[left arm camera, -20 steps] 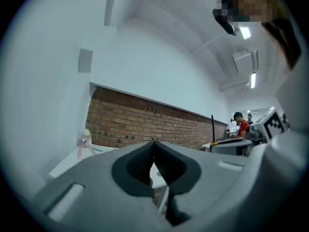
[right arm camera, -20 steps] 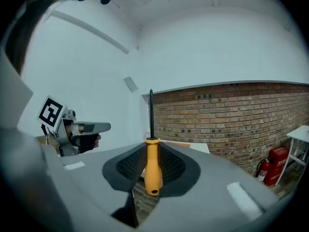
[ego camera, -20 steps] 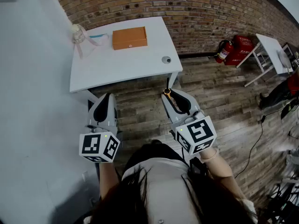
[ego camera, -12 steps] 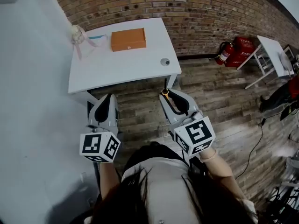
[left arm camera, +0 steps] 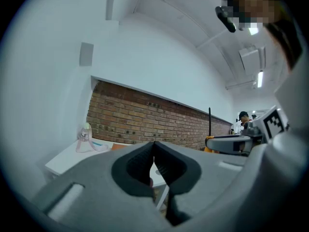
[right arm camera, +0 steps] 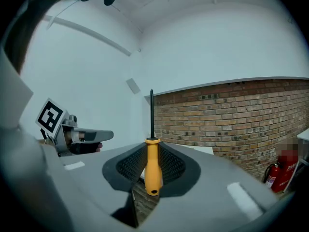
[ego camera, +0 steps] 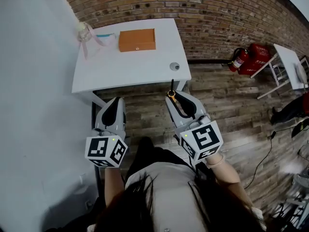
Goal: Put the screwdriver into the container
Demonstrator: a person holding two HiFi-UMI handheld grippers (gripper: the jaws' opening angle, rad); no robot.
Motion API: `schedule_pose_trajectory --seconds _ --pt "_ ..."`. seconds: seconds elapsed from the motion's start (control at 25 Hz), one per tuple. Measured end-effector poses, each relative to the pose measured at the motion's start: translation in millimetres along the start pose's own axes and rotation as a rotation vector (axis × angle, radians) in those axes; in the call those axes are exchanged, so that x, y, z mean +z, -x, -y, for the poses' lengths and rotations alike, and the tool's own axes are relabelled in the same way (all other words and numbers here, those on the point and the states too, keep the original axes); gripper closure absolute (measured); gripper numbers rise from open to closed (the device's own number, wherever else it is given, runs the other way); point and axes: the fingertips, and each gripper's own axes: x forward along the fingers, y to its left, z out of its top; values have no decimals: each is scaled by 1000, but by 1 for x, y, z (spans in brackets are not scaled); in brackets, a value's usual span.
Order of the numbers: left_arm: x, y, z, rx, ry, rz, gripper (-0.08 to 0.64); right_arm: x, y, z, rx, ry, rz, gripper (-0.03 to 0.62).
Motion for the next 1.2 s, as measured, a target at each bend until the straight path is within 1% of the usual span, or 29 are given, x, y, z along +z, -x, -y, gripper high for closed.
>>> schedule_pose_trajectory --seconds 0.28,0.6,0.92,1.2 --pt "1 -20 -14 6 1 -2 560 1 -23 11 4 -11 -1 520" --pt "6 -60 -33 -31 0 -8 559 3 -61 26 -6 -12 -2 520" --pt "12 -110 -69 -64 8 -35 559 9 -118 45 -23 -19 -16 520" --pt "26 -146 -105 -109 15 -30 559 17 -172 50 -40 -7 -28 520"
